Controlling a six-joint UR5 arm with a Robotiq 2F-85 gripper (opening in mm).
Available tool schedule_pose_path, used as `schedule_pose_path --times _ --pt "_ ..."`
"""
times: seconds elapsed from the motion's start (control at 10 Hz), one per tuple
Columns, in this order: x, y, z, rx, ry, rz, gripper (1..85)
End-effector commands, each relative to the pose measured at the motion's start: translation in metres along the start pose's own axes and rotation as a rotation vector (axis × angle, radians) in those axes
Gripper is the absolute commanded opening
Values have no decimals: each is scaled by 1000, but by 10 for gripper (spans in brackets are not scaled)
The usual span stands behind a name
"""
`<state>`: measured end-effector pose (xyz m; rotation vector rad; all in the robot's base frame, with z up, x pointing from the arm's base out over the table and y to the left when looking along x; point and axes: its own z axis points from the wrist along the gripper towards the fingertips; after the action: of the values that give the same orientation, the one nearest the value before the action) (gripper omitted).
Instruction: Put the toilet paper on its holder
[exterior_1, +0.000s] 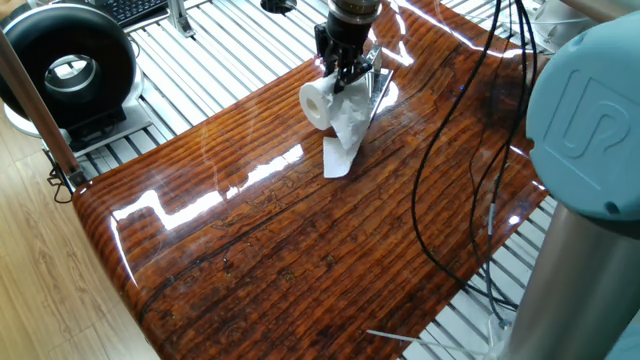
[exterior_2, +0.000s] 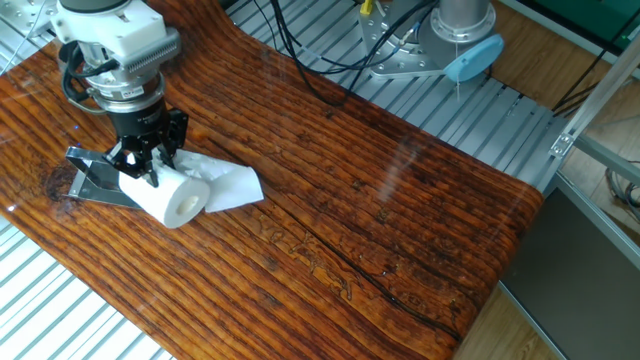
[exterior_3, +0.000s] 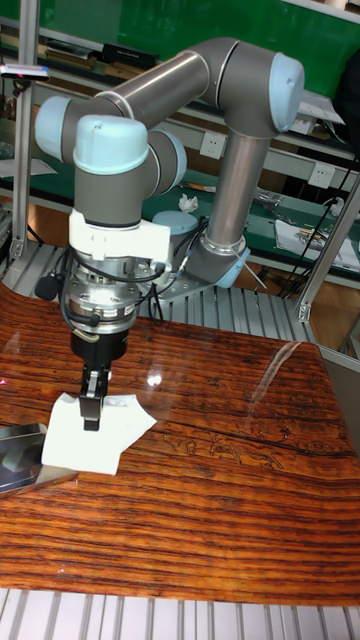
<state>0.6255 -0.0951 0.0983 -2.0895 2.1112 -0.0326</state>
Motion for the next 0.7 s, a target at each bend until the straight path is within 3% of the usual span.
schedule_pose_path --times 0.0,0.6 --pt "5 0 1 6 -8 2 10" --pt "23 9 -1 -10 26 23 10"
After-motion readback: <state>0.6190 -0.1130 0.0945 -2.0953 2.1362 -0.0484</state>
